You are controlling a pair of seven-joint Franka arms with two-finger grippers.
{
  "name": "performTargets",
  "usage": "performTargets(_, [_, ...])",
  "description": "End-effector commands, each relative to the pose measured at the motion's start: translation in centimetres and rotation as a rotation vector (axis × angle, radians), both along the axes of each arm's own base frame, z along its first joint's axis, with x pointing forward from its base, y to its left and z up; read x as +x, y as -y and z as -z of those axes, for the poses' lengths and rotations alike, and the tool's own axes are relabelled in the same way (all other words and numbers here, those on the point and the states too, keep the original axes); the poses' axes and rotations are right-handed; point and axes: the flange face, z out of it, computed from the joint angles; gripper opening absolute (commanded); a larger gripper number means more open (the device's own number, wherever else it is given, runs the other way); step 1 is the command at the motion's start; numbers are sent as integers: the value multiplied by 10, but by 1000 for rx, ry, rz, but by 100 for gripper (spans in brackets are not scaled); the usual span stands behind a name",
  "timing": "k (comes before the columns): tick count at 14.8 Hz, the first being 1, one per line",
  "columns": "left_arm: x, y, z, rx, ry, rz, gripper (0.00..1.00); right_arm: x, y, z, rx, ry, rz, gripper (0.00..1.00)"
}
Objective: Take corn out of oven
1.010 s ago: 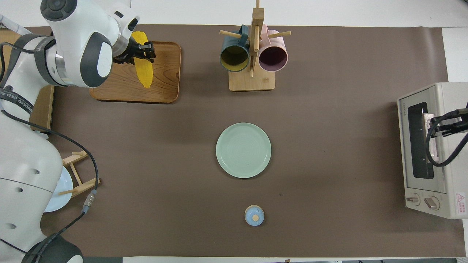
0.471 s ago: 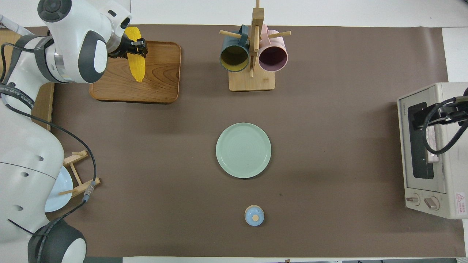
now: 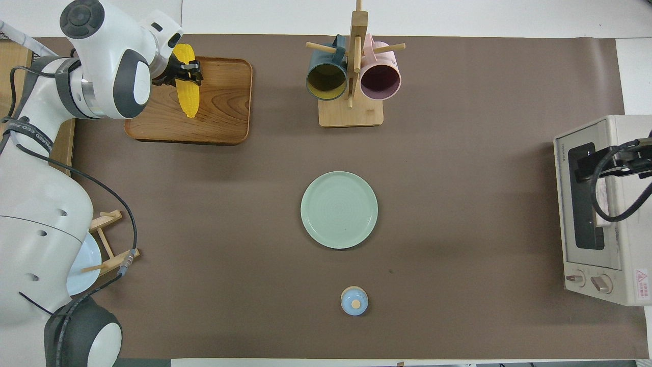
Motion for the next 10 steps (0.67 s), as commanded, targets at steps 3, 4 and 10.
performTargets(3, [-4, 0, 13, 27, 34, 39, 99, -8, 18, 3, 27, -4, 60, 100])
performTargets(4, [-5, -1, 9, 31, 33, 39, 100, -6, 15, 5, 37, -2, 56, 100])
performTargets(10, [-35, -9, -80, 44, -60, 30, 100, -8, 7, 7, 40, -13, 39, 100])
